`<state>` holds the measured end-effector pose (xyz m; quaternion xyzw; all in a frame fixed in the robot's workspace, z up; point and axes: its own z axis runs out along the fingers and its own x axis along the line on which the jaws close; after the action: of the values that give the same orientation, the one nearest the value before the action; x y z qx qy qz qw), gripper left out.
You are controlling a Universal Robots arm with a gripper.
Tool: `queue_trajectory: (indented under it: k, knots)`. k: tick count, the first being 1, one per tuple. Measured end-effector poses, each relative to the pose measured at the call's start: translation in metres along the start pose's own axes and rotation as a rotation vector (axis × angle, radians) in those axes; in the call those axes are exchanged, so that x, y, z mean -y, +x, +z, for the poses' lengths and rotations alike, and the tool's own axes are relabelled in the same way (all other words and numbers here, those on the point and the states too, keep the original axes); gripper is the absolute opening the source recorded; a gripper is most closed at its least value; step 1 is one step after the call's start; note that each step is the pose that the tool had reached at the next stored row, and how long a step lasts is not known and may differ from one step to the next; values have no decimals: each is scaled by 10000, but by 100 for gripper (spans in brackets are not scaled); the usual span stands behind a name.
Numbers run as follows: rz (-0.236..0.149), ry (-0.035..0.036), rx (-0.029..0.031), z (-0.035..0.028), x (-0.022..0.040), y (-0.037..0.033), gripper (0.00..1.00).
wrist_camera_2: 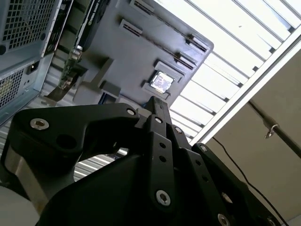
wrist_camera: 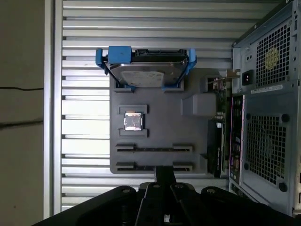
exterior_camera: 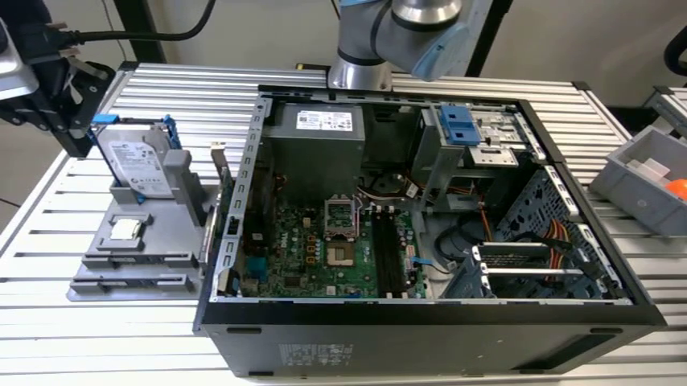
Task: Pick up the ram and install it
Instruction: 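Reach for the ram, then pick up the ram and move it above insertion slot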
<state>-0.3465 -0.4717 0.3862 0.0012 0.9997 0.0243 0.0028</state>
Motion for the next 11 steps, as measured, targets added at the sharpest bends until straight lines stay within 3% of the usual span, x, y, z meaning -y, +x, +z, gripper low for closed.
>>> queue_trajectory:
  k: [11]
  knots:
    - [1, 0, -17, 2, 89, 0, 0]
